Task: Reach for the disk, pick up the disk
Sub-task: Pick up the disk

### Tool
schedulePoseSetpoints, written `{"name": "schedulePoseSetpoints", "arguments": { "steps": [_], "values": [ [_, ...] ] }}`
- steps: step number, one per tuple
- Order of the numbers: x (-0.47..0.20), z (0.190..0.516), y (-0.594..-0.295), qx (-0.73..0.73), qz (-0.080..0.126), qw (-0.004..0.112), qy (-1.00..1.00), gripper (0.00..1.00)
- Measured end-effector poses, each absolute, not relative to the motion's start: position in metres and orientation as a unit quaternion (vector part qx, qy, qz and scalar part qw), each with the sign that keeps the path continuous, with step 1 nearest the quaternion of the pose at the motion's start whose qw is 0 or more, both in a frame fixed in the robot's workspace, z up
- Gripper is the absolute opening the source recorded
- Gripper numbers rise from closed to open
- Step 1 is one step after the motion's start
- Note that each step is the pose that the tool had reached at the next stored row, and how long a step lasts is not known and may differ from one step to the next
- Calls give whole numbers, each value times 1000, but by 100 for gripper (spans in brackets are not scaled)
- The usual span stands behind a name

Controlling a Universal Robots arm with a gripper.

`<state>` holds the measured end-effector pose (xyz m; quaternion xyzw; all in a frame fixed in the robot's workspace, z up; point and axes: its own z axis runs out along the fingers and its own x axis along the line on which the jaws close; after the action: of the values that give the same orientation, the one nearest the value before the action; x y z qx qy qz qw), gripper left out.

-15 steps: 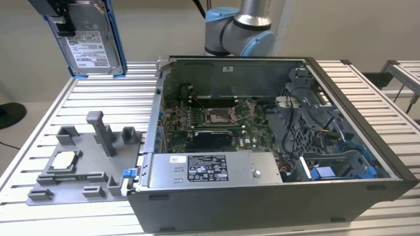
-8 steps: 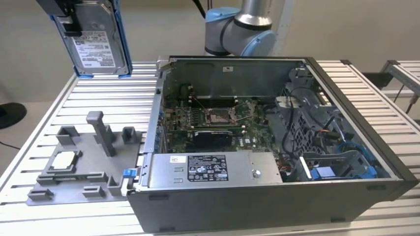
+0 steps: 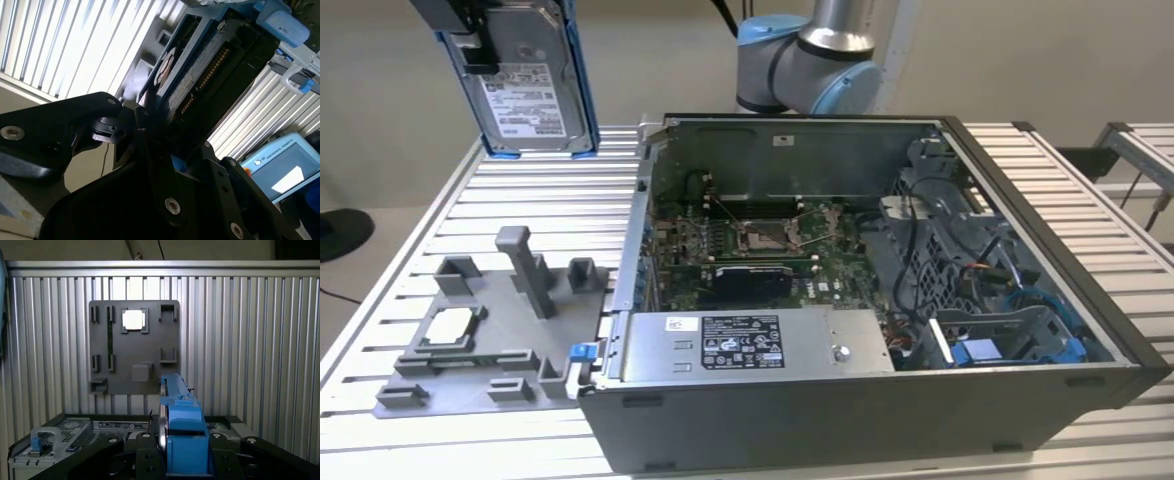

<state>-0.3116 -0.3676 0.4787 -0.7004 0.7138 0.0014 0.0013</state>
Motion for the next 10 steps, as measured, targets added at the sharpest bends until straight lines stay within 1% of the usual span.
{"name": "schedulePoseSetpoints", "arguments": {
  "steps": [10],
  "values": [
    [-289, 479, -368, -700, 1, 1, 714, 0]
  ]
}}
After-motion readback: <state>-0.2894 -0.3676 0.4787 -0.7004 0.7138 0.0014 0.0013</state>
